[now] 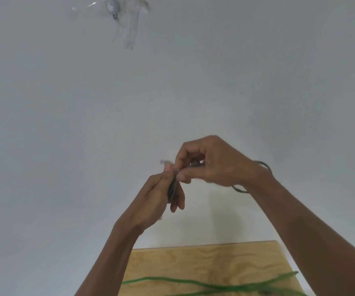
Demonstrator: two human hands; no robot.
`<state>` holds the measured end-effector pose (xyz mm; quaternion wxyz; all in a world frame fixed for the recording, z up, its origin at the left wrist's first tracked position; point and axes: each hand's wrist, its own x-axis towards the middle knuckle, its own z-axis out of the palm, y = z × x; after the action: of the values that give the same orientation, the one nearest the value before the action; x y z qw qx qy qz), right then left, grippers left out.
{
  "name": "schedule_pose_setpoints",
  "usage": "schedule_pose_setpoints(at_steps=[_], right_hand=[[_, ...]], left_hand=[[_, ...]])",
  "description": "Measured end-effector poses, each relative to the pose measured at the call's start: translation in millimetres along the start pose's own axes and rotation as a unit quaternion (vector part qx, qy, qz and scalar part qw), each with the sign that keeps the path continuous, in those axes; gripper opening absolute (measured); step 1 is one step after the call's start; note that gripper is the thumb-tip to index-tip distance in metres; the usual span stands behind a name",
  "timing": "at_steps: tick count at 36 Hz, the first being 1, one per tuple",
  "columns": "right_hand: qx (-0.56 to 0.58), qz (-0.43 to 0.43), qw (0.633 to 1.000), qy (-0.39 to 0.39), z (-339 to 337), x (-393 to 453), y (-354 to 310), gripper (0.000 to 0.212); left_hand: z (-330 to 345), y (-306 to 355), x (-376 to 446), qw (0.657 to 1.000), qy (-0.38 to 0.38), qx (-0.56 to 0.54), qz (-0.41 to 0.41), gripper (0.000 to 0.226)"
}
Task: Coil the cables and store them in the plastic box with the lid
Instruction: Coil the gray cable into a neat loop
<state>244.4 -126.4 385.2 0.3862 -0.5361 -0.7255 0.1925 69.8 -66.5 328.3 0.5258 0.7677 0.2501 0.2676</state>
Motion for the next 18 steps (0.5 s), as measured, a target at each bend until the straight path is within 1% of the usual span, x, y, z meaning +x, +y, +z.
schedule_pose_setpoints(at_steps=[2, 4, 6, 8, 9, 10, 11, 12, 15, 18], right_hand=[[0.005, -0.004, 1.000, 0.019, -8, 7, 4, 0.021], [0.053, -0.003, 0.998, 0.035, -10, 11, 10, 0.023], [0.140, -0.004, 0.989, 0.042, -5, 12, 22, 0.019], [0.213, 0.004, 0.976, 0.052, 12, 11, 37, 0.011], [0.244, 0.012, 0.968, 0.063, 22, 9, 43, 0.009], [0.268, 0.023, 0.960, 0.073, 34, 7, 49, 0.012], [0.283, 0.032, 0.955, 0.078, 45, 4, 53, 0.018], [0.291, 0.042, 0.953, 0.081, 57, 0, 55, 0.020], [0.276, 0.082, 0.954, 0.082, 90, -16, 52, 0.021], [0.231, 0.109, 0.965, 0.055, 113, -29, 49, 0.019]], left_hand=[[-1, 2, -2, 0.997, -0.035, -0.065, -0.020, 0.069], [-2, 3, -4, 0.984, -0.074, -0.161, -0.033, 0.069], [0, 7, -6, 0.955, -0.115, -0.271, -0.033, 0.067], [3, 11, -8, 0.913, -0.143, -0.382, -0.018, 0.065], [6, 13, -7, 0.891, -0.145, -0.431, -0.012, 0.064], [8, 14, -6, 0.873, -0.136, -0.469, -0.006, 0.062], [10, 16, -5, 0.862, -0.116, -0.494, -0.002, 0.060], [11, 18, -3, 0.859, -0.086, -0.505, 0.001, 0.058], [6, 24, 2, 0.866, -0.018, -0.500, 0.013, 0.053], [-8, 21, 9, 0.878, 0.030, -0.477, 0.026, 0.049]])
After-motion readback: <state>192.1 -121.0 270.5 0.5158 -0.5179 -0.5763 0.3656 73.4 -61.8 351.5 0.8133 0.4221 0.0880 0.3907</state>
